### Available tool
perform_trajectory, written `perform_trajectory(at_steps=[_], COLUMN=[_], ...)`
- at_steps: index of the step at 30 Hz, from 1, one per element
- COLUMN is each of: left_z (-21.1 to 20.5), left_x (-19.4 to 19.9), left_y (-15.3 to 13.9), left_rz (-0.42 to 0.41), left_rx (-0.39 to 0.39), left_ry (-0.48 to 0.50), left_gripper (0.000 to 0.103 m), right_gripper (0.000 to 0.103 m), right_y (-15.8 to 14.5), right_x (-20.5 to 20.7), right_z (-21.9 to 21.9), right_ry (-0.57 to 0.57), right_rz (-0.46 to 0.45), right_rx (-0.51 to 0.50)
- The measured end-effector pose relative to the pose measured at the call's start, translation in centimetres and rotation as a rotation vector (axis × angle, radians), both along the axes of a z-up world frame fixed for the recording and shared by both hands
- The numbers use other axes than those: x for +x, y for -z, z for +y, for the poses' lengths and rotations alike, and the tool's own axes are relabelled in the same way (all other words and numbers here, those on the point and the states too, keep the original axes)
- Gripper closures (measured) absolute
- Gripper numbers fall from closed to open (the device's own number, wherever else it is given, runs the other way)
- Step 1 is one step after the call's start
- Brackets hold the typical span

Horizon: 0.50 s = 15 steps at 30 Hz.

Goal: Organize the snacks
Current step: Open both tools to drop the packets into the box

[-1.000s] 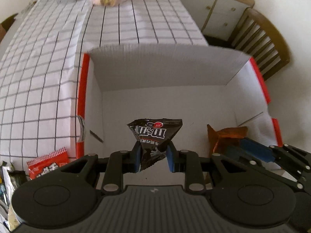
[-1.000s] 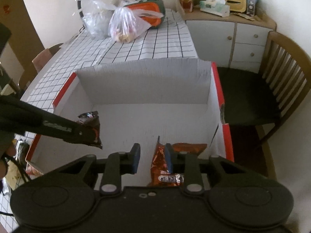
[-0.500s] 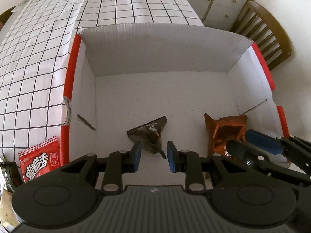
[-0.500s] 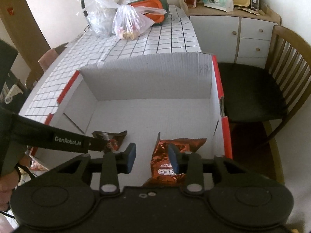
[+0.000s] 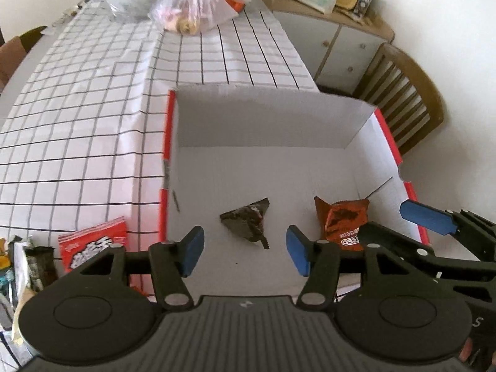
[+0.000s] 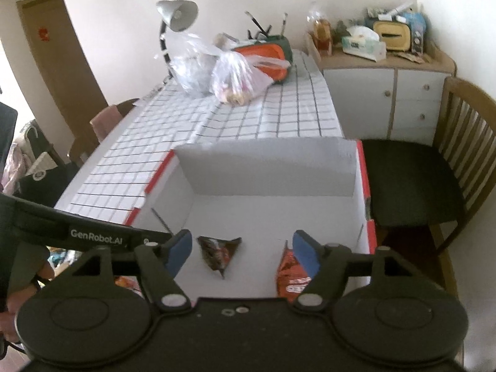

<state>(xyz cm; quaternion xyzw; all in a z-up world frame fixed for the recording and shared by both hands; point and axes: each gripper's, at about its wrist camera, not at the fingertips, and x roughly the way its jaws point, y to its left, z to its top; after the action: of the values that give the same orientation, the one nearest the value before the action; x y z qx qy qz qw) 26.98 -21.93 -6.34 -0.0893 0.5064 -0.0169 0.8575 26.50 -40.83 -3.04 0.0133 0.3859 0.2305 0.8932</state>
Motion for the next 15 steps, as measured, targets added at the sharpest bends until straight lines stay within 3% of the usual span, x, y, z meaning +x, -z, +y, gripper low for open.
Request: perform_trajectory(at_steps=[3,11,15], left_z=[0.9,3.7,5.7], left_x=[-1.4,-4.9,-6.9], left_y=[-1.1,-2.8,-3.5], left_rz=[-0.038,-0.104,-0.135], left_rx=[-0.005,-0.006,-0.008], left_ry=[0.001,0.0,-0.004], left_gripper=[0.036,0.034,0.028], right_gripper=[0.02,0.005,0.001], right_y=[-0.8,-2.4,-2.9], right_x=[-1.0,-4.0,-5.5], right_z=[0.6,3.4,5.1], right_ry=[-0.009,-0.021,-0.025], right_rz=[-0.017,-0.068,-0.077], right_rx=[0.009,0.01,0.024])
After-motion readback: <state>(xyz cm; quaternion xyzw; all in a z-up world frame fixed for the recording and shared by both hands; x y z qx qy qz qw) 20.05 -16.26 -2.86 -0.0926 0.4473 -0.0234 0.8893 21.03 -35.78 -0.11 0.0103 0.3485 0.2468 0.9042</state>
